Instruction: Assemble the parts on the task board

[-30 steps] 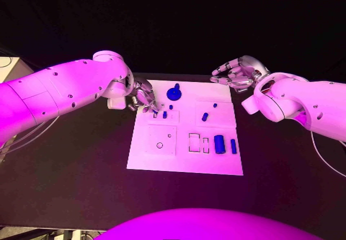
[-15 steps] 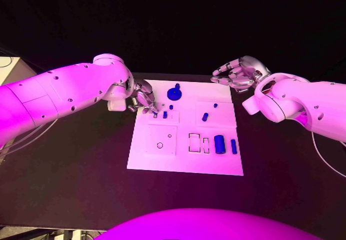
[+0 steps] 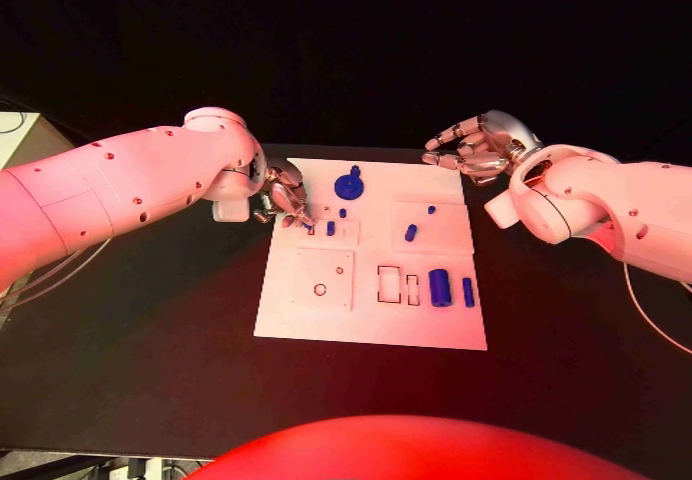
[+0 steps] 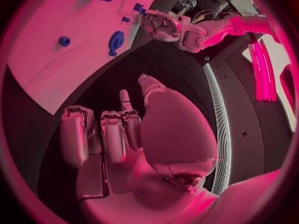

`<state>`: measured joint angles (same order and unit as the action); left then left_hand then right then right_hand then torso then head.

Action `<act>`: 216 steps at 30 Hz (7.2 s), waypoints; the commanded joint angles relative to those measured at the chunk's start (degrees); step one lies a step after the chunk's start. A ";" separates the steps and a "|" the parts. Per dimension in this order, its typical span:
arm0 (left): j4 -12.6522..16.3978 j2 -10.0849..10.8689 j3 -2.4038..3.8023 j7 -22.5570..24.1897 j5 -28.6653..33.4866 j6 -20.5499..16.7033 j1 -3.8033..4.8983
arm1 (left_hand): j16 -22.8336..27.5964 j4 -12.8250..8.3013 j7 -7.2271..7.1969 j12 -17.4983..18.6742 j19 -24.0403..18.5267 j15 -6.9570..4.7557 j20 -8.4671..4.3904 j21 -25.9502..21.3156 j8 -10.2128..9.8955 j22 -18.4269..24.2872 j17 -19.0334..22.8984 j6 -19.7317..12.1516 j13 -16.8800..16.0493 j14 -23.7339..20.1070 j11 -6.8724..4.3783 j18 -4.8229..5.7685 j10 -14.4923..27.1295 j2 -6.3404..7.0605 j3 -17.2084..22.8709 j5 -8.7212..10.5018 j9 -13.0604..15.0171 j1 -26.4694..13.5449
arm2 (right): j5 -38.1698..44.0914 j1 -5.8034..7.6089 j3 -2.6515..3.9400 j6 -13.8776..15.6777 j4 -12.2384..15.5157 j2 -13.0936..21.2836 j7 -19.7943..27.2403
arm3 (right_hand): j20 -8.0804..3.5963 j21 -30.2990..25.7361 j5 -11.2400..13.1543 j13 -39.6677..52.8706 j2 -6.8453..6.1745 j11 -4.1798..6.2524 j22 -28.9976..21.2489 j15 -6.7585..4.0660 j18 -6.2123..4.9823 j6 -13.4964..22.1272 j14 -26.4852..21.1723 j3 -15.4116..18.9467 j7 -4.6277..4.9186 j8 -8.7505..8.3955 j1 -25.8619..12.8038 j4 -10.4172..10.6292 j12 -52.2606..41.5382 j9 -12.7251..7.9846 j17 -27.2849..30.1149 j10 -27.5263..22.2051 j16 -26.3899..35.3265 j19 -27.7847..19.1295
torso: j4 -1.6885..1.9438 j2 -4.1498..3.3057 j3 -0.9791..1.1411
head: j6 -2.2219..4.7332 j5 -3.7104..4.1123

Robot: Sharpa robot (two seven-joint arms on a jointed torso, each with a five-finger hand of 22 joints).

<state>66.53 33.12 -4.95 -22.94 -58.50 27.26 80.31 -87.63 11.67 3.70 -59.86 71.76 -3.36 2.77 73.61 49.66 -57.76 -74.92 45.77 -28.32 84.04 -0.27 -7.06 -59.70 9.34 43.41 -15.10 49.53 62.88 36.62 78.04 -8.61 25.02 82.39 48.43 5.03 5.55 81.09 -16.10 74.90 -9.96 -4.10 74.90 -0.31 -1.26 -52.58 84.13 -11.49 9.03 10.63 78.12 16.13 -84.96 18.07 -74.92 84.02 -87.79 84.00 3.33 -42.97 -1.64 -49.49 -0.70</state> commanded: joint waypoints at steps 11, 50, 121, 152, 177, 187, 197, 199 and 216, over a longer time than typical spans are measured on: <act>0.77 0.13 -0.11 0.12 -0.58 -0.40 -0.32 | -0.07 -12.52 -0.08 -0.21 -0.25 -0.12 0.10 -0.12 0.02 -0.05 -10.38 0.35 0.06 3.85 -0.10 0.33 0.11 -0.58 12.06 -0.27 0.04 -0.15 | 0.36 -0.02 0.02 -0.33 -0.02 -0.04 0.56 | -0.05 -0.29 -0.13 10.83 0.13 -0.04 7.46 0.04 -1.16 0.37 4.75 -0.46 -0.02 0.22 -0.44 0.05 0.11 0.04 -10.77 1.49 0.18 2.14 | -0.05 0.01 0.01 | -0.25 -0.21; 2.26 1.44 -0.26 -0.04 -0.53 0.21 -0.41 | -0.36 -12.82 -0.08 -0.27 -0.11 -0.11 0.13 0.08 0.02 -0.40 -10.93 0.46 0.08 4.10 -0.09 0.39 0.05 -0.64 12.06 -0.38 -0.01 -0.29 | 0.36 -0.03 0.02 -0.52 -0.10 -0.11 0.48 | -0.05 -0.29 -0.13 10.83 0.13 -0.04 7.46 0.04 -1.16 0.37 4.75 -0.46 -0.02 0.22 -0.44 0.05 0.11 0.04 -10.77 1.49 0.18 2.14 | -0.06 0.01 0.01 | -0.51 -0.29; -1.93 -1.01 -0.38 -6.60 6.84 4.88 -0.40 | -0.75 -13.53 -0.08 -0.41 0.11 -0.15 0.12 0.43 0.00 -0.88 -11.67 0.85 0.17 4.45 -0.13 0.44 -0.31 -0.70 12.32 -1.11 -0.16 -0.75 | 0.36 -0.03 0.02 -0.71 -0.08 -0.16 0.43 | -0.07 -0.35 -0.12 10.86 0.00 -0.03 7.44 0.02 -1.17 0.41 4.75 -0.66 -0.04 0.32 -0.52 0.01 0.08 0.05 -10.75 1.53 0.20 2.16 | -0.06 0.00 0.11 | -0.51 -0.23; -2.99 -1.65 -0.43 -7.05 8.13 1.74 -0.32 | -1.32 -15.03 -0.20 -0.46 0.67 -0.30 0.00 1.16 -0.10 -1.94 -12.83 1.85 0.36 4.98 -0.27 0.60 -1.31 -1.04 12.96 -3.81 -0.39 -2.80 | 0.40 -0.03 0.02 -0.70 -0.06 -0.18 0.43 | -0.08 -0.39 -0.10 10.81 -0.06 -0.02 7.42 0.01 -1.17 0.42 4.74 -0.75 -0.05 0.35 -0.42 -0.08 0.12 0.05 -10.69 1.50 0.24 2.16 | -0.11 -0.04 0.05 | -0.51 -0.20; -5.75 -3.88 -1.54 -8.12 8.22 4.86 -0.36 | -1.32 -15.99 -0.33 -0.37 0.68 -0.39 -0.10 1.18 0.02 -1.98 -12.85 1.91 0.41 5.00 -0.37 0.59 -1.60 -2.94 13.79 -3.74 -0.15 -5.92 | 0.60 -0.03 0.02 -0.83 0.14 -0.09 0.38 | -0.09 -0.40 -0.07 10.80 -0.11 -0.01 7.41 0.00 -1.18 0.43 4.73 -0.84 -0.05 0.37 -0.31 -0.16 0.14 0.06 -10.67 1.48 0.26 2.16 | -0.11 -0.02 0.05 | -0.51 0.00; -5.22 -4.01 -1.86 -8.17 6.52 4.16 -0.38 | -1.39 -16.11 -0.47 -0.46 0.76 -0.44 -0.15 1.18 0.08 -2.09 -13.01 2.10 0.39 5.08 -0.47 0.62 -2.03 -4.30 13.73 -2.68 0.00 -8.06 | 0.61 -0.03 0.02 -0.87 0.24 -0.07 0.40 | -0.09 -0.40 -0.07 10.80 -0.11 -0.01 7.41 0.00 -1.18 0.43 4.73 -0.84 -0.05 0.37 -0.31 -0.16 0.14 0.06 -10.67 1.48 0.26 2.16 | -0.03 0.01 0.05 | -0.51 0.18; -2.76 -3.08 -2.13 -8.09 2.94 1.45 -0.46 | -1.24 -16.35 -0.47 -0.32 0.68 -0.43 -0.14 1.00 0.01 -1.93 -12.72 1.87 0.70 4.95 -0.46 0.61 -2.02 -4.26 12.72 -1.81 0.10 -8.66 | 0.61 -0.03 0.02 -0.93 0.35 0.08 0.46 | -0.09 -0.40 -0.07 10.80 -0.11 -0.01 7.41 0.00 -1.18 0.43 4.73 -0.84 -0.05 0.37 -0.31 -0.16 0.14 0.06 -10.67 1.48 0.26 2.16 | 0.05 0.08 0.03 | -0.51 0.20; -2.47 -2.96 -2.17 -8.08 2.57 1.25 -0.48 | -1.27 -16.47 -0.51 -0.32 0.66 -0.44 -0.14 0.94 0.04 -1.87 -12.78 1.88 0.71 4.98 -0.49 0.60 -2.08 -4.05 12.39 -1.85 0.14 -8.65 | 0.61 -0.03 0.02 -0.93 0.36 0.11 0.47 | -0.09 -0.40 -0.07 10.80 -0.11 -0.01 7.41 0.00 -1.18 0.43 4.73 -0.84 -0.05 0.37 -0.31 -0.16 0.14 0.06 -10.67 1.48 0.26 2.16 | 0.05 0.09 0.02 | -0.51 0.22; -2.18 -2.49 -2.34 -7.80 -0.90 -1.90 -0.62 | -0.77 -4.32 -1.18 -0.69 0.95 -0.71 -0.38 -0.66 -0.32 -0.83 -11.90 2.78 0.65 4.57 -0.80 0.56 -1.85 0.68 -9.14 -1.28 -0.07 -10.83 | 0.53 -0.03 0.02 -0.71 0.36 0.20 0.62 | -0.10 -0.60 -0.05 10.64 -0.20 -0.02 7.26 -0.01 -1.22 0.47 4.69 -0.95 -0.04 0.40 -0.27 -0.19 0.34 0.05 -10.50 1.31 0.36 2.09 | -0.06 0.04 0.00 | -0.51 0.20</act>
<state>64.76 30.47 -6.72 -29.17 -55.76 26.40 80.48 -88.65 7.14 2.32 -60.36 72.49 -3.78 2.46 73.12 50.00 -58.62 -74.92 48.97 -27.62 84.04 -1.00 -7.05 -61.83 9.57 34.67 -16.49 49.51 52.00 36.81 78.03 -8.62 24.73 82.68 48.60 5.05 5.55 80.85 -16.10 74.90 -9.96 -4.10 74.91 -0.31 -2.15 -52.58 84.13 -12.05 9.03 10.86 78.12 15.90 -84.97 18.07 -74.90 84.03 -87.79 84.01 3.29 -42.93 -1.63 -50.00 -0.52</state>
